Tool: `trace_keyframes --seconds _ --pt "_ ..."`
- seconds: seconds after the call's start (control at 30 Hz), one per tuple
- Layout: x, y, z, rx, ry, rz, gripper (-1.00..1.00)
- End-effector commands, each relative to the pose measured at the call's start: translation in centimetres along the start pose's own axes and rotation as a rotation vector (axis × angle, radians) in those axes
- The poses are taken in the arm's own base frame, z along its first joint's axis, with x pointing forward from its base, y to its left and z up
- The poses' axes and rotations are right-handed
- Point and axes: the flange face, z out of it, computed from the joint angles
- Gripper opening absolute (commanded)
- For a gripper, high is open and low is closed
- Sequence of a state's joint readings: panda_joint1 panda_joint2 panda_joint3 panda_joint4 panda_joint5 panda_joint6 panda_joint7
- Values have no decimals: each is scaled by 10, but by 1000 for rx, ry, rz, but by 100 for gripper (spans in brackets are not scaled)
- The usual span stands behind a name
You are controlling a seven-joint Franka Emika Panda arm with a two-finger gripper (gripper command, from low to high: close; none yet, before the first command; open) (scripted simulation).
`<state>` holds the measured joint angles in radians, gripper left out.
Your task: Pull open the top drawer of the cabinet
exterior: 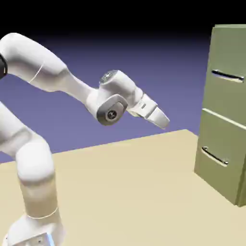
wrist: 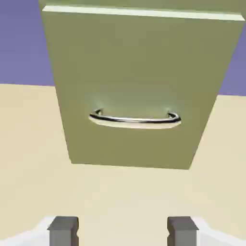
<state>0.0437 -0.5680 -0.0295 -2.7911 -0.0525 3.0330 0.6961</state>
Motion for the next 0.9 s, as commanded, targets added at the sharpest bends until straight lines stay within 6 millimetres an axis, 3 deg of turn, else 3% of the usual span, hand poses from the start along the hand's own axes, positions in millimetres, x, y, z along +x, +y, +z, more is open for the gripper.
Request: trace_keyframes --seconds 0.0,0.4,0.87 --pt "3 -7 -2 13 4 -75 0" --pt "37 -68 -27 91 125 -954 0" --pt "74 -101 -29 -43 336 -1942 0"
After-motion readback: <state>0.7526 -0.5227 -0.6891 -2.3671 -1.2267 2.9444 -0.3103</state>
